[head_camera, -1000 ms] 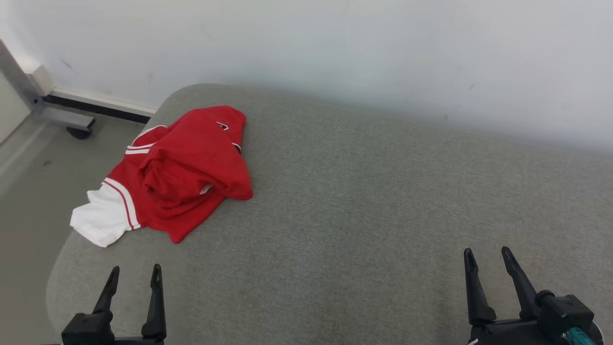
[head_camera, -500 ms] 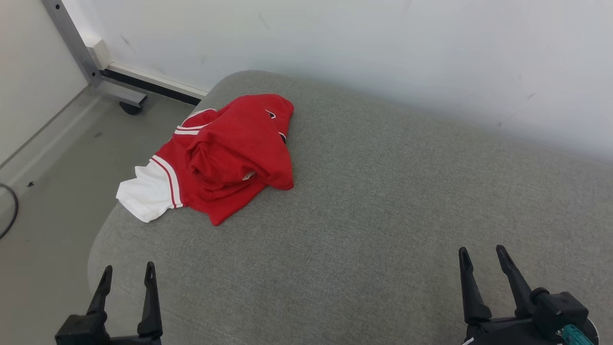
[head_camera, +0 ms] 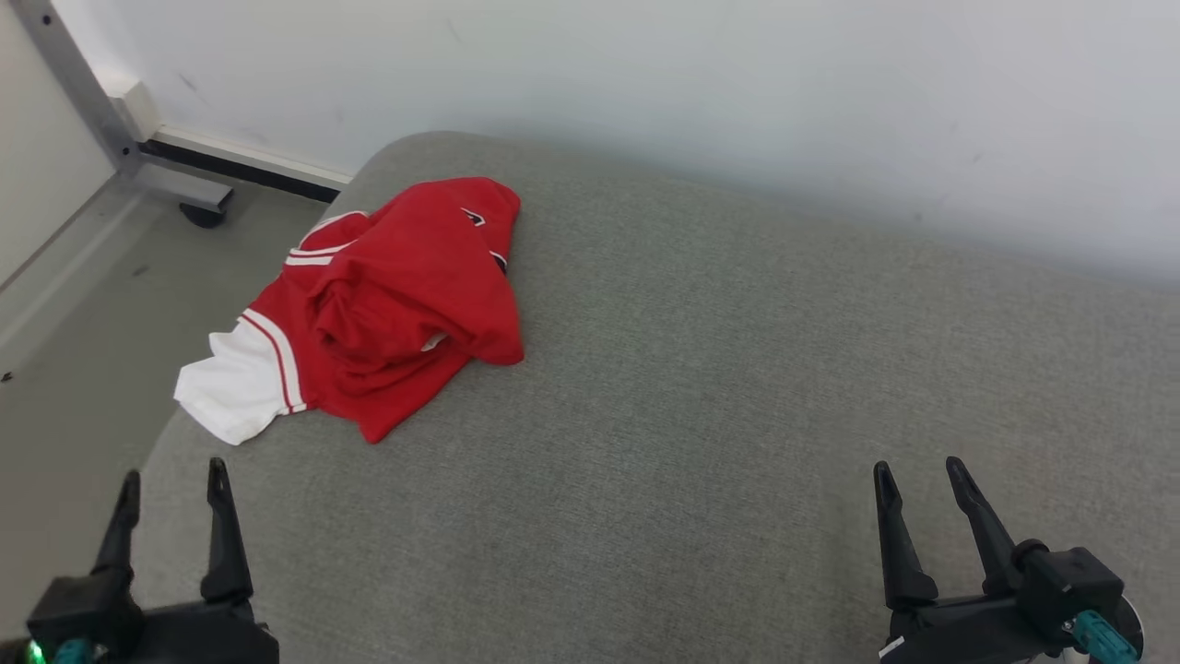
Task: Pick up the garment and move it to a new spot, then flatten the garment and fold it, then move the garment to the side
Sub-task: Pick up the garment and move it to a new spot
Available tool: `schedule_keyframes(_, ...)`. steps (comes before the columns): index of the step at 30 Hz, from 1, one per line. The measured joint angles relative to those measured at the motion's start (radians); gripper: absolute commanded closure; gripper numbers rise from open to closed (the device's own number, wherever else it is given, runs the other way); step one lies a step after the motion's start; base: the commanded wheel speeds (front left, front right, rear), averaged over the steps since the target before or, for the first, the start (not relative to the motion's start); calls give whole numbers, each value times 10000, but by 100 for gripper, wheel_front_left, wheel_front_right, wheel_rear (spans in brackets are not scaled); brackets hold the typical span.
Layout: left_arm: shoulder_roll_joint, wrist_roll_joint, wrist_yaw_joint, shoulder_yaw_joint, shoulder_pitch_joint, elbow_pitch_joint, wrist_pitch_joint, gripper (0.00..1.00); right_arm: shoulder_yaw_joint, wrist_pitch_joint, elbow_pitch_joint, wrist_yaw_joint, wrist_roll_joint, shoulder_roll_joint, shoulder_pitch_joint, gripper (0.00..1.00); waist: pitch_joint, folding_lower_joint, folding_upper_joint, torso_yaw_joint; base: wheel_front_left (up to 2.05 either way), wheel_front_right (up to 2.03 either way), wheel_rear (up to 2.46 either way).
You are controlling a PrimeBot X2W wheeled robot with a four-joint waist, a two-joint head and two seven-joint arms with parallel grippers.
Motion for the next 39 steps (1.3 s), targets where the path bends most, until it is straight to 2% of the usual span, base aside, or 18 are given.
schedule_keyframes(5, 531, -90, -173, 236, -914, -13, 42, 0, 2, -25, 10, 0, -121, 2, -105, 0, 180, 0, 0, -590, 0, 0, 0)
schedule_keyframes(13, 1361, -644, -445, 802, -2796, 35, 736, 0, -255, -146, -140, 0, -320, 0, -626, 0, 825, 1, 1, -1674, 0, 0, 0)
schedule_keyframes(20, 2061, -1049, -525, 1273, -3578, 554, 1475, 0, -405, -384, -36, 0, -265, -4, -818, 0, 1513, 1, 0, -2719, 0, 0, 0)
schedule_keyframes(23, 2190, -1262, -610, 1361, -3795, 922, 1699, 0, -416, -454, 4, 0, -253, -4, -914, 0, 1788, 1, 1, -3112, 0, 0, 0)
schedule_keyframes(32, 2533, -1524, -830, 1064, -4303, 2765, 3335, 0, -295, -627, 199, 0, -184, -4, -1135, 0, 2463, 2, 1, -3840, 0, 0, 0)
schedule_keyframes(36, 2642, -1856, -742, 1062, -4495, 3605, 4337, 0, -301, -658, 222, 0, -184, -4, -1174, 0, 2541, 2, 1, -3994, 0, 0, 0)
schedule_keyframes(39, 2606, -2117, -600, 1007, -4599, 4242, 5465, 0, -334, -652, 221, 0, -236, -6, -1176, 0, 2448, 1, 0, -4000, 0, 0, 0)
